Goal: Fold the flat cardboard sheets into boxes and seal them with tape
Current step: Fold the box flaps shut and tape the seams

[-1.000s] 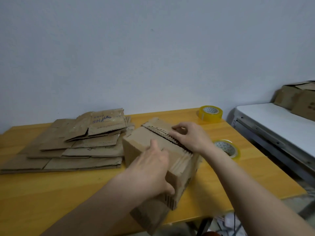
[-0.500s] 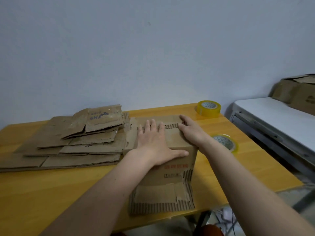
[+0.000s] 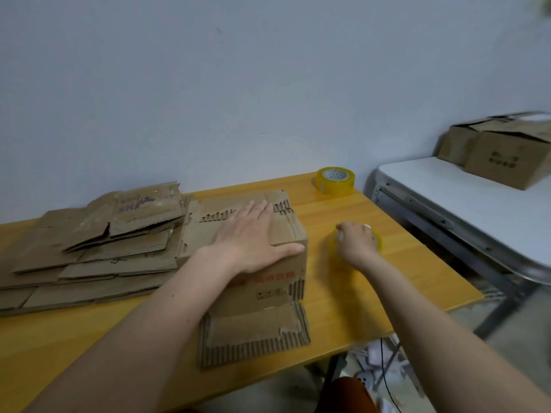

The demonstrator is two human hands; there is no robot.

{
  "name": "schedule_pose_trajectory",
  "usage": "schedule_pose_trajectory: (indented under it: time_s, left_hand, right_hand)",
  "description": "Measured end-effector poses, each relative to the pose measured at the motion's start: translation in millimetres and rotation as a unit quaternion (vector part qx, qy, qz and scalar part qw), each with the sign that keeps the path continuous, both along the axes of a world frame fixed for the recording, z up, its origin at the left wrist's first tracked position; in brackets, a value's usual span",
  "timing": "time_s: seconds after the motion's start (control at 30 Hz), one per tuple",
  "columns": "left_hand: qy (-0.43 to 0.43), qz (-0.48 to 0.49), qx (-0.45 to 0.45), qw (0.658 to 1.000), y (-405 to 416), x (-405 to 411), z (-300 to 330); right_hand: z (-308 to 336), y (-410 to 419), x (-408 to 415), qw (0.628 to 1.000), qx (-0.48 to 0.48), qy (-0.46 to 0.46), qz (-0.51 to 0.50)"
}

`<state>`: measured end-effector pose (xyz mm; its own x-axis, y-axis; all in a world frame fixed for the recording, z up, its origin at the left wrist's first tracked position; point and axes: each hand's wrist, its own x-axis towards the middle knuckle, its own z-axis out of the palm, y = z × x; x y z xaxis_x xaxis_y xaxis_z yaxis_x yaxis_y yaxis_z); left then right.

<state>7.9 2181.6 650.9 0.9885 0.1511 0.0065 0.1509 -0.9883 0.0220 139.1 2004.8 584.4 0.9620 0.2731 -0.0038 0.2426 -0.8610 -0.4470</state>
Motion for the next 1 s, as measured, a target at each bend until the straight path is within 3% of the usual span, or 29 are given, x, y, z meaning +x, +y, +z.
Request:
schedule_pose_trajectory:
  time_s: [0.03,0.1,0.23,0.33,0.43,0.63,0.7,0.77,0.9,0.93,1.0]
  left_hand:
    - [-0.005,0.0,-0.001,1.0,0.6,0.2,0.2]
    - [-0.013,0.003,0.0,1.0,0.2,1.6,0.3]
    - [-0.004,0.011,-0.007,1.0,2.6,2.6,-2.1]
    - [-0.011,0.008,-0.02,1.0,8.6,4.8,-1.7]
    - [-0.025,0.006,-0.042,0.999,14.7,5.3,3.4]
    - [-0.078,0.08,-0.274,0.955,27.5,5.5,13.7]
    - [-0.116,0.077,-0.395,0.908,33.0,5.9,16.6]
    - [-0.182,0.069,-0.542,0.817,38.4,4.0,19.3]
    - [-0.302,0.044,-0.773,0.556,54.6,-5.2,18.7]
    - [-0.316,0.047,-0.791,0.521,58.1,-7.1,17.6]
    - [-0.332,0.064,-0.79,0.511,62.4,-8.2,14.6]
  right_hand:
    - [-7.8,-9.6,4.1,0.997,-0.075,0.001,0.0]
    - [-22.0,-24.3,5.5,0.99,-0.137,0.021,-0.017]
    - [-35.1,-37.7,2.1,0.994,-0.108,-0.003,-0.007]
    - [-24.1,-28.7,-1.9,0.999,0.004,0.015,0.043]
    - [-1.3,-16.2,-13.8,0.969,0.229,0.063,0.069]
    - [76.5,1.5,-31.9,0.888,0.404,0.022,0.221]
    - [103.7,7.5,-37.4,0.856,0.411,0.049,0.309]
    - [118.9,15.6,-40.0,0.836,0.384,0.077,0.384]
    - [120.1,36.4,-43.2,0.86,0.282,0.093,0.416]
    - [116.8,41.0,-42.8,0.868,0.261,0.088,0.414]
    - [111.5,47.5,-41.4,0.879,0.241,0.085,0.403]
